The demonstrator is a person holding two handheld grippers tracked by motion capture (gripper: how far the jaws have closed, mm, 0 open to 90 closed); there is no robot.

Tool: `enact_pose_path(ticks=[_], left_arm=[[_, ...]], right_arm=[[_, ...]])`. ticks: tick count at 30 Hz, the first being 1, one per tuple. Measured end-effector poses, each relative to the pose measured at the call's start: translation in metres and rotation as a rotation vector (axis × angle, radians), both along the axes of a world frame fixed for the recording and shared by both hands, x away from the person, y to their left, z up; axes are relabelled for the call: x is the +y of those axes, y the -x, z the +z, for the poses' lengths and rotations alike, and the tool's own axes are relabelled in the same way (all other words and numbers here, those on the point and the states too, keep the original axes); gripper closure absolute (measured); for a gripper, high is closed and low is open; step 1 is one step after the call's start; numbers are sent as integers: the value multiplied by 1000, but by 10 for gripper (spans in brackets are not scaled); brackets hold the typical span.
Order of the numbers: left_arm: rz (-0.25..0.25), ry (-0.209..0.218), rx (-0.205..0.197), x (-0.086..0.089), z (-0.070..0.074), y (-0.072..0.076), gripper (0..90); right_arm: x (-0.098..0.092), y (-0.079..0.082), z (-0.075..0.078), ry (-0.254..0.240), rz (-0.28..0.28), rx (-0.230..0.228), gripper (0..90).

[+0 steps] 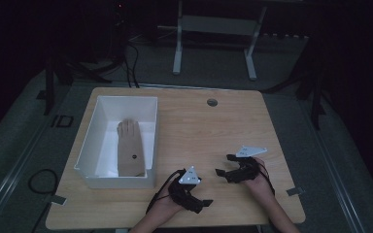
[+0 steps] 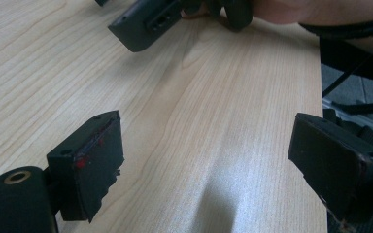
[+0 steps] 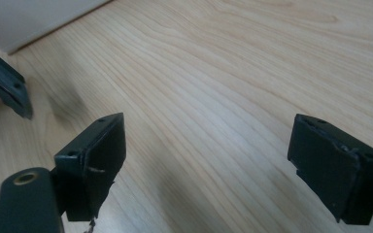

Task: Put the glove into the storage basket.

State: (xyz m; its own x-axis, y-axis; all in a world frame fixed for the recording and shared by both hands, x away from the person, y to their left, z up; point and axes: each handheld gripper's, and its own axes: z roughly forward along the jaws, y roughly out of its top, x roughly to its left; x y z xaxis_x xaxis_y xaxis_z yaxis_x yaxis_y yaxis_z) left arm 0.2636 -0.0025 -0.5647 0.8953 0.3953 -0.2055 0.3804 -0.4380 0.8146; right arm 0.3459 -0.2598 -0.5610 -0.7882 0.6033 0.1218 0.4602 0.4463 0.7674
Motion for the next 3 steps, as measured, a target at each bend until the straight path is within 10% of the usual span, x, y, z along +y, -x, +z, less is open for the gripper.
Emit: enact_pose_path(ticks=[3], left_arm=[[10, 7, -2, 2, 0, 0, 131]], right_arm=[[-2, 0, -1, -6, -7, -2, 139]])
